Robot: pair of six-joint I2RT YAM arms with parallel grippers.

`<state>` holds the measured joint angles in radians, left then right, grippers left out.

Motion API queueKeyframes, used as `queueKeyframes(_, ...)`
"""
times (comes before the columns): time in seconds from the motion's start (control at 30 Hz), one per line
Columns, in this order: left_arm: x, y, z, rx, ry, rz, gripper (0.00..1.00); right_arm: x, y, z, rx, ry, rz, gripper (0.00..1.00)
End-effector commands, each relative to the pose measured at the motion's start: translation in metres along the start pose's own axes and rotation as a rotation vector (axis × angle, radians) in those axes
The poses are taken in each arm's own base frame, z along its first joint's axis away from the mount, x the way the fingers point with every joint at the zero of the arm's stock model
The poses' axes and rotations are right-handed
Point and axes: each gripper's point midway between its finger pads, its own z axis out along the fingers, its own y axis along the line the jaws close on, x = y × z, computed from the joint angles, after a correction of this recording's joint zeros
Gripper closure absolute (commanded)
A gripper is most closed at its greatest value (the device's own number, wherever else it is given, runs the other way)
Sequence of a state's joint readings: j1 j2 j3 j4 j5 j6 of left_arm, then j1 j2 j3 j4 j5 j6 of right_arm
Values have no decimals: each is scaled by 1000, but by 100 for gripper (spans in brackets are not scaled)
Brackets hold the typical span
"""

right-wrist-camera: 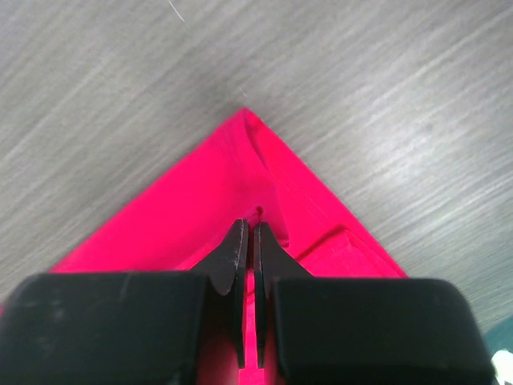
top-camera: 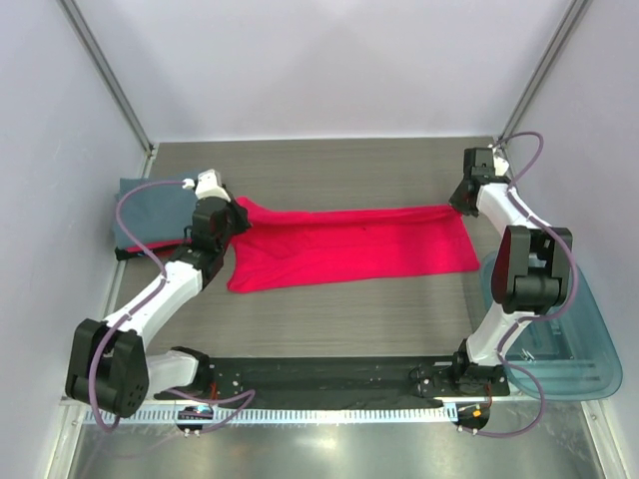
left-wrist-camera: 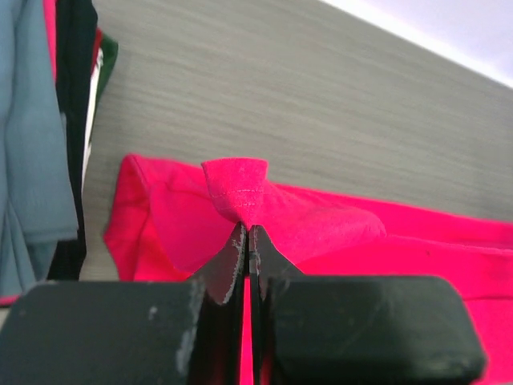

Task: Fold and stack the t-shirts
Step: Fold the tshirt

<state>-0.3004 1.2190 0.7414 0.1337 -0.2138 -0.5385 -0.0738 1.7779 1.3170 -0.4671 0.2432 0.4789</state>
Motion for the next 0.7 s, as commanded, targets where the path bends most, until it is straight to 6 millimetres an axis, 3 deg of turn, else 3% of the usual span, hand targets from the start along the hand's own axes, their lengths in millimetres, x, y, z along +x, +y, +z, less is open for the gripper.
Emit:
queueKeyframes(0.0, -4, -2, -5, 12, -51, -5, 100, -16, -7, -11, 10, -91, 61, 99)
queueKeyframes(0.27, 19, -1, -19, 16, -9, 15, 100, 0, -22, -8, 29, -93, 103, 99)
queueKeyframes(0.67, 62, 18, -45, 16, 86, -11, 98, 27, -38, -7, 45, -116, 208, 99)
